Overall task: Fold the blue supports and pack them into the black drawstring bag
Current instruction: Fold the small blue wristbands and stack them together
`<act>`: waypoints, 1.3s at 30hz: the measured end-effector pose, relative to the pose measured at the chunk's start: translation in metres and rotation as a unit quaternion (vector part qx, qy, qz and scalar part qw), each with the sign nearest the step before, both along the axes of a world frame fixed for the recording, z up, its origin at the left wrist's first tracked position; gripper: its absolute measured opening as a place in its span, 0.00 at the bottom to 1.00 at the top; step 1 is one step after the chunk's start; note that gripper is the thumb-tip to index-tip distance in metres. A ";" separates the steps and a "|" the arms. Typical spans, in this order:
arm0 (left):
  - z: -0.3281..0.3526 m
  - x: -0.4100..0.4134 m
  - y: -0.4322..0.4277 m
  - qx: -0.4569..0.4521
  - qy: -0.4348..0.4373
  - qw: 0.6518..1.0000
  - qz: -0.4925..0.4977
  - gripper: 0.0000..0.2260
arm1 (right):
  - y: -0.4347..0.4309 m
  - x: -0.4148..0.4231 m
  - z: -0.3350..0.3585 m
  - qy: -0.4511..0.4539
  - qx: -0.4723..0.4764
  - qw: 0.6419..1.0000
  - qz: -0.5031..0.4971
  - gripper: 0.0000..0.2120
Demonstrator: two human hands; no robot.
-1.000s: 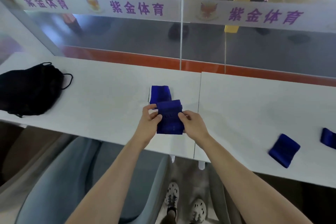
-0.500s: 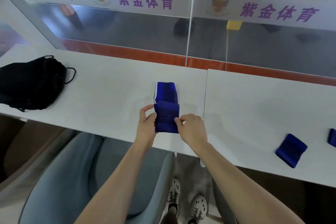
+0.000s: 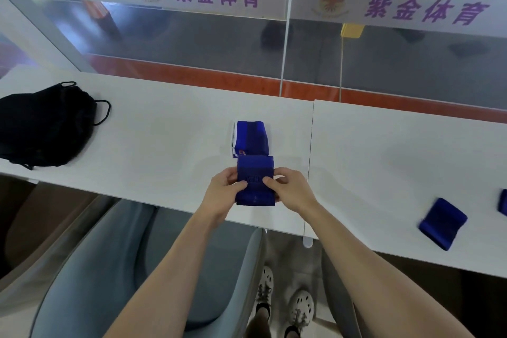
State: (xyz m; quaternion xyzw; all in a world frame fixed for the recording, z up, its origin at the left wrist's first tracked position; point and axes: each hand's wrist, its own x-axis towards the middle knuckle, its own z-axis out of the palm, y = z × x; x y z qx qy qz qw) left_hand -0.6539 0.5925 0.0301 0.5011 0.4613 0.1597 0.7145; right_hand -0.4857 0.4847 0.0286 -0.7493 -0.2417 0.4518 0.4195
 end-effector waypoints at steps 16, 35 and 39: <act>-0.034 0.002 0.045 -0.134 0.018 0.990 -0.047 0.06 | 0.011 0.007 -0.036 0.163 0.054 0.985 -0.020 0.19; -0.143 0.023 0.051 0.540 0.281 0.764 -0.213 0.15 | 0.032 0.013 -0.113 -0.282 -0.058 0.951 0.113 0.23; -0.142 0.029 0.051 0.595 0.287 0.715 -0.229 0.11 | 0.018 0.021 -0.104 -0.305 -0.100 0.934 0.156 0.18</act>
